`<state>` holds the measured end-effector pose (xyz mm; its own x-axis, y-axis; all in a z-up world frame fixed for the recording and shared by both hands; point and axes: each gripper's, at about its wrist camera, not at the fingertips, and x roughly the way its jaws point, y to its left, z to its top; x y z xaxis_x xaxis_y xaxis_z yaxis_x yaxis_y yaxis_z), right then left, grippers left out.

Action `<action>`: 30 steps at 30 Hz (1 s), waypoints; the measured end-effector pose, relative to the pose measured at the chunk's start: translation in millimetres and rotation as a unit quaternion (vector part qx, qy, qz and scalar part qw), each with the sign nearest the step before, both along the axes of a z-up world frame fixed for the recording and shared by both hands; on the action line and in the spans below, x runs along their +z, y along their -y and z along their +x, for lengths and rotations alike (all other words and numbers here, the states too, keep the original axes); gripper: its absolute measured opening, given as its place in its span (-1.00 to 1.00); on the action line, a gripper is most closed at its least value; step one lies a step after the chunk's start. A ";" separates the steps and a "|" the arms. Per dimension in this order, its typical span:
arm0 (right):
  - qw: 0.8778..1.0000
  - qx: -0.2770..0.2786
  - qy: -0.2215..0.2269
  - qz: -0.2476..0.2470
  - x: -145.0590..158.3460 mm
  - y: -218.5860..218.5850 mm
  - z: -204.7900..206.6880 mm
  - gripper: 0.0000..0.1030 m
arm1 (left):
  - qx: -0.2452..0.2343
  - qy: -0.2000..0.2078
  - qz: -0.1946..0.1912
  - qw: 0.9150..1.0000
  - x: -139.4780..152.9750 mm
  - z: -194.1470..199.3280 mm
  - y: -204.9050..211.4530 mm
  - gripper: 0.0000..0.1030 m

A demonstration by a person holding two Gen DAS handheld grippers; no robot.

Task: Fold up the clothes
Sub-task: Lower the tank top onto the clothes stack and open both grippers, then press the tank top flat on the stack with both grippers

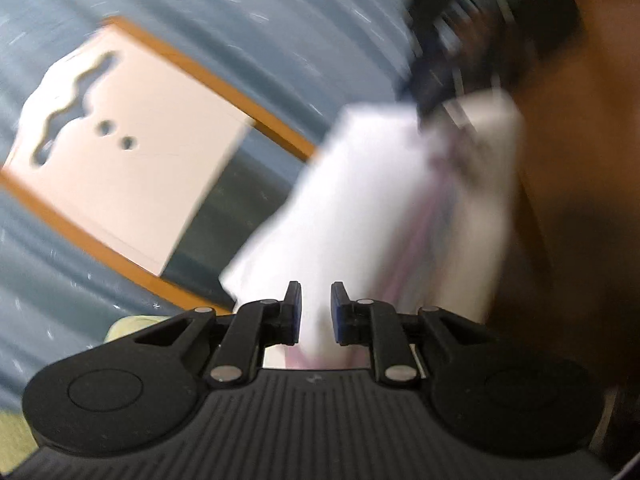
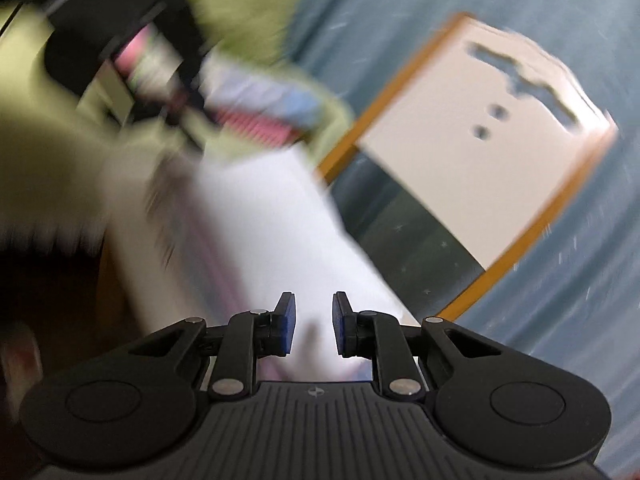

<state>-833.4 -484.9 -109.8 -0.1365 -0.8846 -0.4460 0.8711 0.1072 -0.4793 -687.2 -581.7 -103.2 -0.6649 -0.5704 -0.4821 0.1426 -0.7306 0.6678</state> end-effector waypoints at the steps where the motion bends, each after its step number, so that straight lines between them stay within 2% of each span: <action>1: 0.999 -0.010 0.035 -0.010 2.5 9.8 -6.4 -0.67 | 0.012 -0.019 0.016 1.000 0.5 -9.2 4.6 -0.68; 2: 0.998 -0.020 0.063 -0.011 0.9 20.3 -12.9 -0.67 | 0.022 -0.023 0.029 0.999 -4.8 -17.8 9.5 -0.68; 5: 0.992 -0.053 0.109 0.025 -22.3 38.1 -33.3 -0.67 | 0.047 0.005 0.023 0.999 -41.3 -28.4 17.8 -0.69; 7: 0.989 -0.051 0.135 0.028 -31.2 31.8 -44.4 -0.66 | 0.055 -0.004 0.022 0.998 -55.7 -21.9 20.1 -0.73; 12: 0.984 -0.064 0.159 0.043 -11.6 19.1 -55.4 -0.64 | 0.091 -0.040 0.091 0.991 -29.6 -5.1 41.2 -0.69; 14: 0.983 -0.070 0.169 0.033 -4.6 14.0 -57.6 -0.64 | 0.102 -0.076 0.126 0.984 -9.4 -2.0 52.4 -0.70; 17: 0.973 -0.068 0.222 -0.003 8.8 30.2 -67.0 -0.60 | 0.119 -0.127 0.175 0.969 15.5 -8.5 72.5 -0.70; 19: 0.963 -0.071 0.259 -0.022 13.1 47.8 -73.8 -0.52 | 0.132 -0.143 0.205 0.959 19.3 -22.9 91.0 -0.69; 20: 0.958 -0.081 0.275 -0.028 11.9 60.1 -78.3 -0.49 | 0.144 -0.150 0.229 0.951 18.1 -30.7 104.3 -0.69; 23: 0.940 -0.135 0.313 -0.034 -0.6 89.3 -94.6 -0.49 | 0.201 -0.166 0.298 0.918 2.7 -44.1 142.9 -0.69; 26: 0.918 -0.192 0.346 0.009 -26.3 109.0 -113.6 -0.50 | 0.241 -0.174 0.352 0.887 -17.1 -41.5 173.1 -0.68; 28: 0.904 -0.201 0.377 0.019 -39.9 109.8 -122.2 -0.55 | 0.244 -0.190 0.378 0.872 -28.3 -31.2 179.9 -0.68; 30: 0.896 -0.199 0.396 0.018 -43.6 108.8 -127.7 -0.56 | 0.241 -0.198 0.392 0.865 -31.7 -28.6 183.9 -0.68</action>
<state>-961.0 -593.7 -153.4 -0.0665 -0.8188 -0.5703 0.9095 -0.2848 0.3029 -715.8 -765.5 -134.9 -0.6423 -0.4283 -0.6356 0.6616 -0.7284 -0.1777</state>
